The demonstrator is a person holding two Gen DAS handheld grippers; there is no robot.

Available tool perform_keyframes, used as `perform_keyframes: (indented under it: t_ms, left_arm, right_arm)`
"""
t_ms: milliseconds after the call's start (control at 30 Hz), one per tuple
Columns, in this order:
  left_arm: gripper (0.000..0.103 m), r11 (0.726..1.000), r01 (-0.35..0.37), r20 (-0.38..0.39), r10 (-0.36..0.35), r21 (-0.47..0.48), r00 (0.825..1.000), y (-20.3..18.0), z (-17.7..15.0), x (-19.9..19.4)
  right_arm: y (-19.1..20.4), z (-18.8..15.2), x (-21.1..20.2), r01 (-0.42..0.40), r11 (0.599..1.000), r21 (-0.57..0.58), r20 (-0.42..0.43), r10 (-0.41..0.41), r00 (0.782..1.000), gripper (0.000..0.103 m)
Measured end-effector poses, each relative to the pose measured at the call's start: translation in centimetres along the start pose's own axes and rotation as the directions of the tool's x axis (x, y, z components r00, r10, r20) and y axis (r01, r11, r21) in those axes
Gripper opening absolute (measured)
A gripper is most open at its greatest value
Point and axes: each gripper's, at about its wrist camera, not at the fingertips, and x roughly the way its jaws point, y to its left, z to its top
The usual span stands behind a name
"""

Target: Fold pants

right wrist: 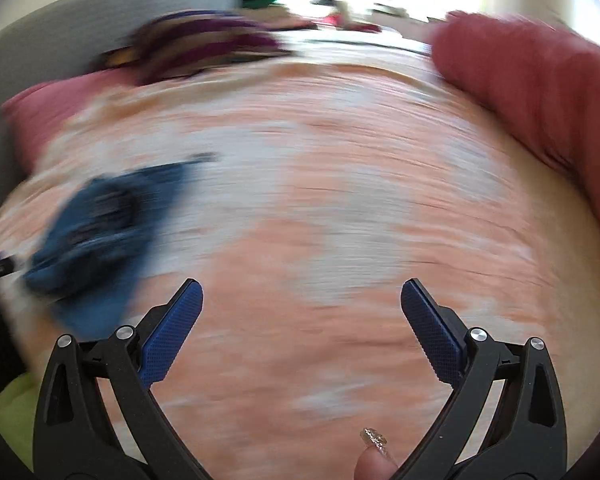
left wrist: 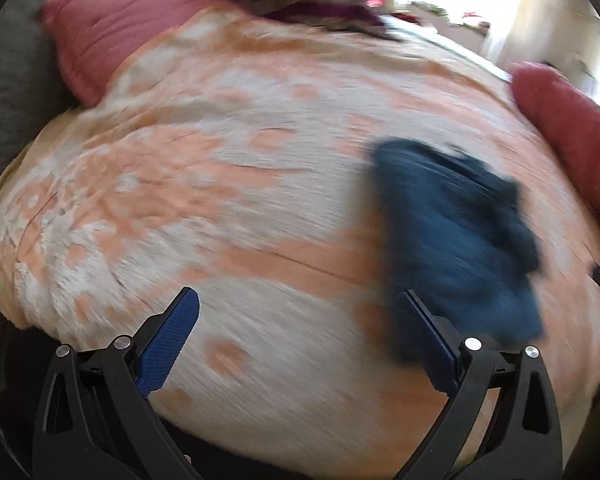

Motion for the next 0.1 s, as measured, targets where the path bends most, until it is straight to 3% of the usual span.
perform_keyframes:
  t_ms: [100]
  left_arm:
    - [0.098,0.992,-0.105,-0.022,0.103,-0.076,0.994,4.4,3.7,3.1]
  right_arm:
    - [-7.8,1.5,2.8,0.181,0.976,0.123,-0.048,-0.176,0.983,0.094]
